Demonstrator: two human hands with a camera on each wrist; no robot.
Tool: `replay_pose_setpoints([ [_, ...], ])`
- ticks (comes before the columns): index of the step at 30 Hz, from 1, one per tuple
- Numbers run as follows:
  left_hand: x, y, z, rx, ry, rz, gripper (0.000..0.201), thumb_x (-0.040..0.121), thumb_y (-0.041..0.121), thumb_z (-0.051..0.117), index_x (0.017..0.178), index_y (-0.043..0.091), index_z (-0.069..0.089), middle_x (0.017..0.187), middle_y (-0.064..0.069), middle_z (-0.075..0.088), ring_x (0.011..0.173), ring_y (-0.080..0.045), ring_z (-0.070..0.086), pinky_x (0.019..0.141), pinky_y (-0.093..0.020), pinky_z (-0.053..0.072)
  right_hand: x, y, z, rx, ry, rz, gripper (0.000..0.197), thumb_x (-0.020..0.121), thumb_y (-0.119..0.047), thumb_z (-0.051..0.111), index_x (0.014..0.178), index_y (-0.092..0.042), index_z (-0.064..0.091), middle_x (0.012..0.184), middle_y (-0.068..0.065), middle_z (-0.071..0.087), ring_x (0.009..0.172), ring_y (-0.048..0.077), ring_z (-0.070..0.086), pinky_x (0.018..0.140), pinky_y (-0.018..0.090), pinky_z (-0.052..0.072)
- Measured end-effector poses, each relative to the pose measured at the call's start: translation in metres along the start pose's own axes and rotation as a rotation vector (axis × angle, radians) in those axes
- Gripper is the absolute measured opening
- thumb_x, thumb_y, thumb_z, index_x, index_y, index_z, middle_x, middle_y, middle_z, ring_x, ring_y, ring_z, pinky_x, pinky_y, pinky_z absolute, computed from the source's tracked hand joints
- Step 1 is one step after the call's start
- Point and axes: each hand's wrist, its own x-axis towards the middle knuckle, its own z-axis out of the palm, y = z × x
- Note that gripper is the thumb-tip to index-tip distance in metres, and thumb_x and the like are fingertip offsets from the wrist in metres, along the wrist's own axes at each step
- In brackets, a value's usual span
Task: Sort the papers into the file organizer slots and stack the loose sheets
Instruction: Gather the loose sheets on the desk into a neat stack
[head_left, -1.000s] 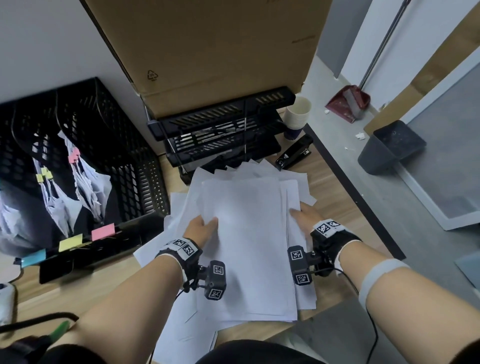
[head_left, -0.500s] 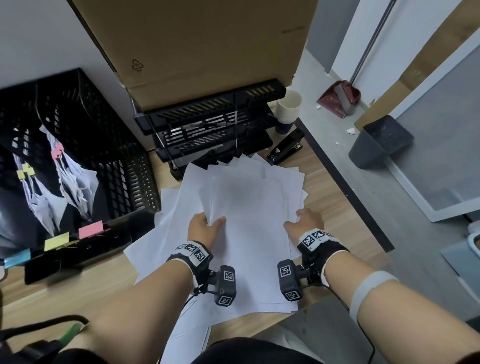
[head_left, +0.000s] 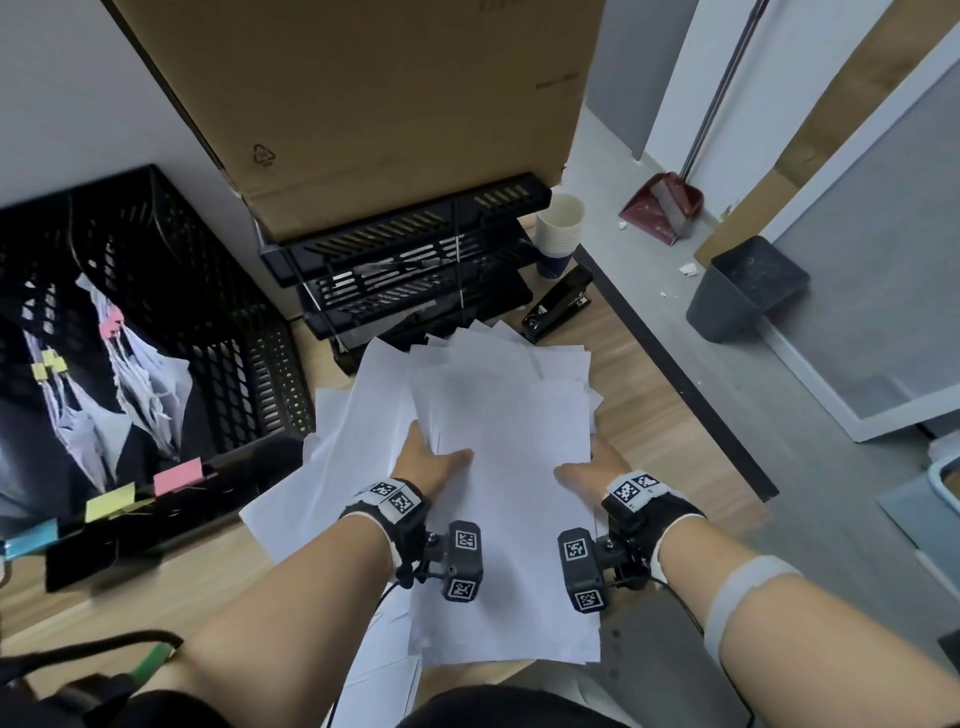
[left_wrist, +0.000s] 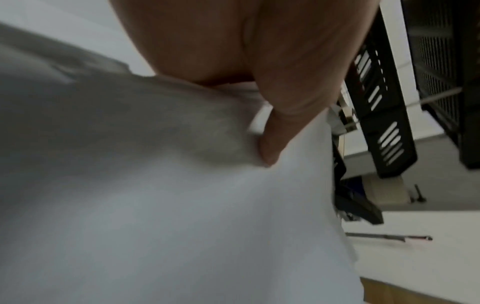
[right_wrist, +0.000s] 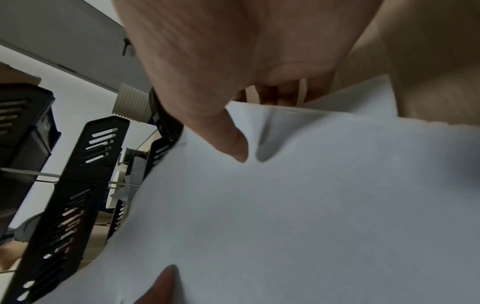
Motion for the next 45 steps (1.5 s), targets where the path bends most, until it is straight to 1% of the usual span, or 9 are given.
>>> replay_pose_setpoints([
  [3, -0.013, 0.013, -0.012, -0.153, -0.030, 0.029, 0.047, 0.067, 0.027, 0.087, 0.107, 0.010, 0.071, 0.097, -0.018, 0.077, 0.086, -0.039, 0.075, 0.082, -0.059, 0.059, -0.005, -0.008, -0.004, 0.146, 0.074, -0.033, 0.052, 0.065, -0.023, 0.065, 0.116, -0.026, 0.055, 0.099, 0.001, 0.071, 0.091, 0.024, 0.068, 0.087, 0.044, 0.057],
  [8, -0.045, 0.062, -0.038, -0.400, -0.134, 0.218, 0.049, 0.073, 0.002, 0.085, 0.118, 0.001, 0.068, 0.107, -0.018, 0.076, 0.095, -0.036, 0.074, 0.084, -0.048, 0.061, -0.040, -0.066, -0.020, 0.347, 0.231, -0.219, 0.046, 0.065, -0.019, 0.060, 0.111, -0.018, 0.057, 0.099, 0.006, 0.071, 0.093, 0.029, 0.069, 0.084, 0.047, 0.058],
  [15, -0.075, 0.105, -0.069, -0.360, -0.138, 0.621, 0.050, 0.069, 0.015, 0.089, 0.115, 0.013, 0.071, 0.118, -0.016, 0.072, 0.114, -0.037, 0.067, 0.101, -0.047, 0.052, -0.105, -0.119, -0.028, 0.338, 0.525, -0.525, 0.020, 0.082, 0.001, 0.058, 0.099, -0.008, 0.055, 0.094, 0.009, 0.061, 0.095, 0.034, 0.061, 0.075, 0.025, 0.045],
  [17, -0.080, 0.099, -0.071, -0.349, -0.103, 0.662, 0.048, 0.070, 0.016, 0.089, 0.115, 0.014, 0.070, 0.117, -0.015, 0.073, 0.113, -0.035, 0.068, 0.101, -0.046, 0.052, -0.111, -0.111, -0.020, 0.377, 0.527, -0.516, 0.031, 0.083, 0.005, 0.057, 0.113, -0.002, 0.054, 0.101, 0.009, 0.060, 0.098, 0.029, 0.061, 0.072, 0.012, 0.046],
  [22, -0.083, 0.075, -0.064, -0.306, -0.009, 0.644, 0.051, 0.073, 0.009, 0.088, 0.115, 0.007, 0.059, 0.095, 0.004, 0.075, 0.089, -0.003, 0.072, 0.085, -0.020, 0.055, -0.102, -0.084, 0.008, 0.420, 0.405, -0.357, 0.042, 0.080, 0.008, 0.059, 0.120, 0.001, 0.056, 0.086, 0.001, 0.064, 0.086, 0.022, 0.063, 0.064, 0.021, 0.044],
  [27, -0.081, 0.071, -0.058, -0.240, -0.027, 0.655, 0.078, 0.063, 0.022, 0.095, 0.124, 0.024, 0.046, 0.122, -0.003, 0.066, 0.114, -0.014, 0.066, 0.098, -0.034, 0.054, -0.102, -0.083, 0.009, 0.443, 0.396, -0.363, 0.046, 0.078, 0.011, 0.056, 0.121, -0.004, 0.057, 0.105, 0.013, 0.065, 0.097, 0.027, 0.060, 0.072, 0.028, 0.048],
  [34, -0.067, 0.068, -0.051, -0.141, -0.004, 0.635, 0.029, 0.093, 0.009, 0.067, 0.115, 0.027, 0.063, 0.117, 0.000, 0.072, 0.113, -0.019, 0.067, 0.105, -0.046, 0.050, -0.101, -0.072, 0.004, 0.126, 0.292, -0.240, 0.020, 0.091, -0.010, 0.060, 0.106, 0.003, 0.062, 0.097, 0.017, 0.065, 0.098, 0.030, 0.064, 0.073, 0.032, 0.048],
  [38, -0.053, 0.073, -0.055, -0.245, -0.041, 0.555, 0.028, 0.095, 0.006, 0.064, 0.122, 0.011, 0.064, 0.120, -0.011, 0.072, 0.111, -0.029, 0.068, 0.100, -0.048, 0.053, -0.092, -0.067, -0.005, 0.090, 0.345, -0.318, 0.018, 0.093, -0.016, 0.059, 0.100, -0.001, 0.064, 0.093, 0.016, 0.070, 0.092, 0.035, 0.067, 0.073, 0.035, 0.051],
  [45, -0.021, 0.018, -0.065, 0.179, 0.059, 0.109, 0.052, 0.091, 0.012, 0.068, 0.139, 0.013, 0.050, 0.135, -0.019, 0.057, 0.110, -0.028, 0.061, 0.094, -0.032, 0.047, -0.060, -0.048, 0.009, 0.039, 0.249, -0.118, 0.028, 0.095, -0.011, 0.052, 0.121, -0.005, 0.063, 0.110, 0.008, 0.067, 0.092, 0.021, 0.058, 0.084, 0.024, 0.043],
])
